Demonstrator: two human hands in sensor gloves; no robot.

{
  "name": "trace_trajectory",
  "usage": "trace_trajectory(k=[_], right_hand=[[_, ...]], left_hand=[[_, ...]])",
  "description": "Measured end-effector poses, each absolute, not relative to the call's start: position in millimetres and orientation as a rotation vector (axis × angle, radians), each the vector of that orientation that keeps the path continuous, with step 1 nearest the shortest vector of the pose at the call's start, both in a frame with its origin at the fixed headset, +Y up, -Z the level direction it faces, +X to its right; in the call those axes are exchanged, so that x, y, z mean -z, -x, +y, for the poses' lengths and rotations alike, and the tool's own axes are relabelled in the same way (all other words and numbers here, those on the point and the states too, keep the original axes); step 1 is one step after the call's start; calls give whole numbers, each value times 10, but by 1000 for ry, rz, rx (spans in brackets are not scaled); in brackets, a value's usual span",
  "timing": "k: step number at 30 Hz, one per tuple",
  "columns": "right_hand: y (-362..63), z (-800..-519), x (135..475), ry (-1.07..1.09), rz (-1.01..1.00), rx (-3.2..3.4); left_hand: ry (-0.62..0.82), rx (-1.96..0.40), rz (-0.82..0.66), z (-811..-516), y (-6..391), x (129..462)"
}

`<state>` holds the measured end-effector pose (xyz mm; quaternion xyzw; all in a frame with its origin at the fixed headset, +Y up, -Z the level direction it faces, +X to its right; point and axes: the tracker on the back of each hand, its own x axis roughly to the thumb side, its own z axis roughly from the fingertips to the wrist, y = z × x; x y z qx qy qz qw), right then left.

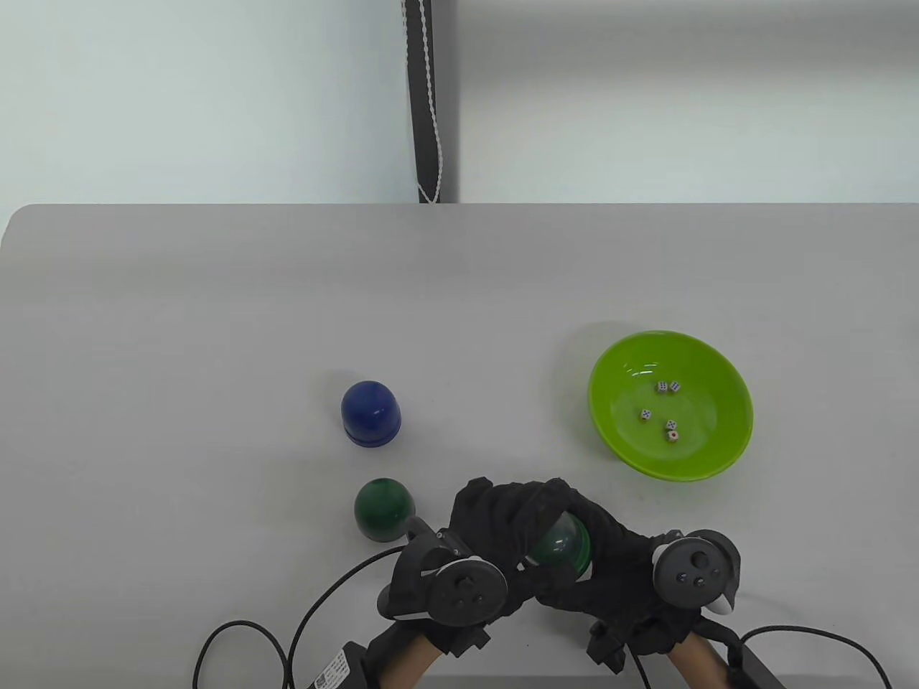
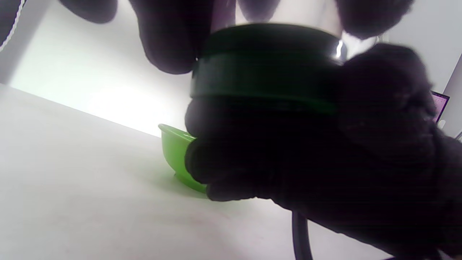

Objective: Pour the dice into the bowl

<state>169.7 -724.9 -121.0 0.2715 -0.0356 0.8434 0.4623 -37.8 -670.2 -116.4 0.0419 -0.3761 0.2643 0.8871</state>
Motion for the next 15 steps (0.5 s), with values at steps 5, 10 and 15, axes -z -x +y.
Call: trace_trajectory(k=[5,10,15], right_hand=[[-1679,-7253,1210,-681,-70,-2086],[-1665,-7258,1207,-688,-41,-2120],[-1653,-7260,1207,-699,-15,-2147]], left_hand=[[-80,-558,-789,-6704,370,1159],[-52,-553,-795,-6728,374,1169],[-47,-536,-796,-6734,371,1160]])
